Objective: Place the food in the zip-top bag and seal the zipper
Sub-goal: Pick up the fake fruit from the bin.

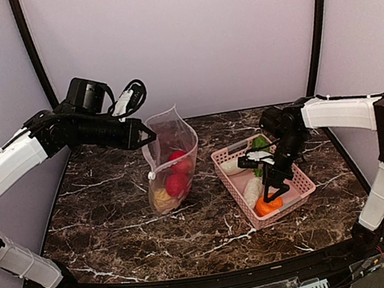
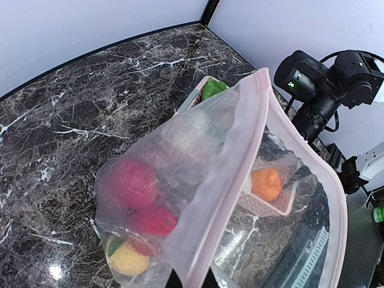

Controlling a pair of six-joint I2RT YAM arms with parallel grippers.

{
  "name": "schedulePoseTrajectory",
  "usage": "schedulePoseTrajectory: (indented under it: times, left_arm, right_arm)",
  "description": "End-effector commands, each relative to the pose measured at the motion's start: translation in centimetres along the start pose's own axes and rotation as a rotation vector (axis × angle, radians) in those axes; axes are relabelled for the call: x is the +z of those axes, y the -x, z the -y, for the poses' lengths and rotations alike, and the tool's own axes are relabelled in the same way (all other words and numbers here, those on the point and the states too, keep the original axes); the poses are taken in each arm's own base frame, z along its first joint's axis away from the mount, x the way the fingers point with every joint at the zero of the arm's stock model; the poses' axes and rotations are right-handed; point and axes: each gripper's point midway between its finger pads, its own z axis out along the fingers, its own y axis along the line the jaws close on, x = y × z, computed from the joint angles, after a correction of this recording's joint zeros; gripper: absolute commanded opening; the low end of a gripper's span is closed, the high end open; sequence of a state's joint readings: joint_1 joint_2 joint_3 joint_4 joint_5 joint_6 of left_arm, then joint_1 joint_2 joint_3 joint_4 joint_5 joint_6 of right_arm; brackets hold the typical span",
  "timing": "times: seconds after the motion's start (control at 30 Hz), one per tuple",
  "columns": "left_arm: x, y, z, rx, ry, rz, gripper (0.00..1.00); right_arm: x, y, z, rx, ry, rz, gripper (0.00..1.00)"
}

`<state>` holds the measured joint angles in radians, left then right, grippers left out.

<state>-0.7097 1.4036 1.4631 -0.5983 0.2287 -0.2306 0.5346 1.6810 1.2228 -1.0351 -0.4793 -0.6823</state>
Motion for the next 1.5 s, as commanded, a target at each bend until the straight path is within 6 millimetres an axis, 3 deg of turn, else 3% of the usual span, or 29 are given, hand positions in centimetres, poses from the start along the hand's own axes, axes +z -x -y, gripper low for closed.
schedulePoseTrajectory:
  times: [0.0, 0.07, 0.57, 0.77, 1.3, 1.47]
  left_arm:
    - [0.1, -0.3, 0.3, -0.012, -0.020, 0.002, 0.01]
    - [0.2, -0.5, 0.2, -0.013, -0.019, -0.003, 0.01]
    - [0.7, -1.2, -0.2, -0.021, -0.008, -0.021, 0.01]
    - [0.8, -1.3, -0.1, -0.028, -0.014, -0.025, 0.01]
    - [0.8, -1.0, 0.0, -0.031, -0.015, -0.023, 0.01]
    - [1.1, -0.8, 0.0, -0.037, -0.017, -0.028, 0.01]
  right_arm:
    - [0.8, -0.1, -0.2, 0.032, 0.031, -0.013, 0.95]
    - [1.6, -0.6, 0.2, 0.042, 0.014, -0.038, 0.99]
    - [4.6, -3.7, 1.0, 0.023, -0.064, -0.174, 0.99]
    - [4.9, -4.1, 1.4, 0.019, -0.089, -0.199, 0.87]
    - [-0.2, -2.2, 1.9, -0.056, -0.261, -0.139, 0.72]
    - [-3.0, -0.1, 1.2, -0.091, -0.290, -0.064, 0.71]
